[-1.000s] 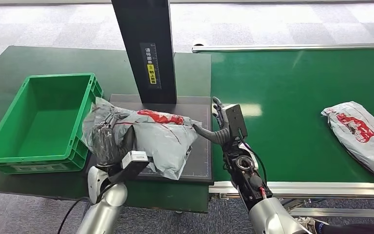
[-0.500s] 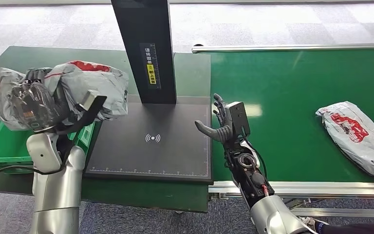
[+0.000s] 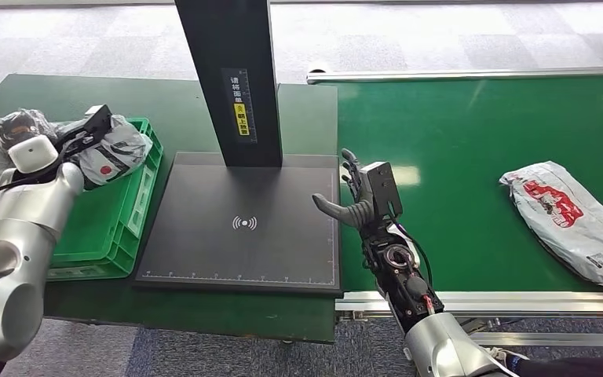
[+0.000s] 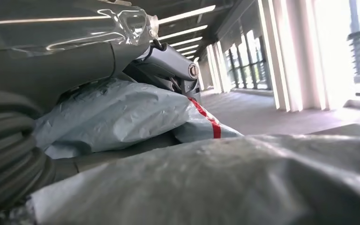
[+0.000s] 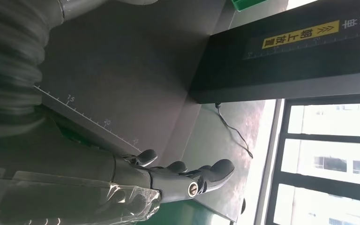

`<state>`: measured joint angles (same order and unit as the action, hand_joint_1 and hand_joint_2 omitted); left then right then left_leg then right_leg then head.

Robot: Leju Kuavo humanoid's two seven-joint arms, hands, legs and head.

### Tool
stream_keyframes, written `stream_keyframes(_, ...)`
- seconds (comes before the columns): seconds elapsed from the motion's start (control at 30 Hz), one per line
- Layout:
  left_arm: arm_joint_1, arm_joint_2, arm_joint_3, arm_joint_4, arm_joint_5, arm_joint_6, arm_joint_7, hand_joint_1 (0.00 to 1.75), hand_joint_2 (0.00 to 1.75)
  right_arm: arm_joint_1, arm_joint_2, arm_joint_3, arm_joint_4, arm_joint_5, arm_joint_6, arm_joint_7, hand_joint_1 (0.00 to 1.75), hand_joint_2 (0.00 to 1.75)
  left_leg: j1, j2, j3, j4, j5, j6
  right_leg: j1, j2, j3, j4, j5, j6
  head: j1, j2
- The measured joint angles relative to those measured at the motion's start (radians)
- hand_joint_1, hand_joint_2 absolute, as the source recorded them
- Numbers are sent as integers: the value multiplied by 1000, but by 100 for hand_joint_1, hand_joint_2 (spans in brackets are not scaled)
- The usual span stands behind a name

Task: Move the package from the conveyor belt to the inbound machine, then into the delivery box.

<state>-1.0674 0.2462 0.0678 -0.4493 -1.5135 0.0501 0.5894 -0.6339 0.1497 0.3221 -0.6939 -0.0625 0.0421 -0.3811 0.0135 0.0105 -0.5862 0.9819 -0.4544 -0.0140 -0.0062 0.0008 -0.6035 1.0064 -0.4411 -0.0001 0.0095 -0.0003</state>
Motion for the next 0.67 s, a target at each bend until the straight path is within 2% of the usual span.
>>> stream_keyframes(0.1,-42,13,29,59,37,-56,71,175,175,-1,0,1,-2,-3,5,7,0,175,0,0,0,0,0,0,0,0,0,0,0,0,0,0)
stream_keyframes(0.17,-54,22,53,83,53,-65,88,168,175,0,0,2,-8,-4,7,13,0,175,0,0,0,0,0,0,0,0,-1,0,0,0,0,0)
stream_keyframes(0.2,-56,26,65,91,57,-62,90,138,175,0,0,2,-12,-4,7,16,0,175,0,0,0,0,0,0,0,0,-1,0,0,0,0,0)
stream_keyframes(0.3,-58,34,95,110,72,-48,84,13,175,1,-2,6,-22,-3,8,26,0,175,0,-1,0,0,0,0,0,0,-1,0,0,0,0,0)
stream_keyframes(0.33,-58,35,104,116,76,-48,80,0,175,1,-2,8,-26,-2,9,29,0,175,0,-1,0,0,0,0,0,0,0,0,0,0,0,0)
stream_keyframes(0.67,-60,31,126,150,29,-97,52,0,175,6,-3,25,-57,11,16,57,0,175,0,-2,0,0,0,0,0,0,0,0,0,0,0,0)
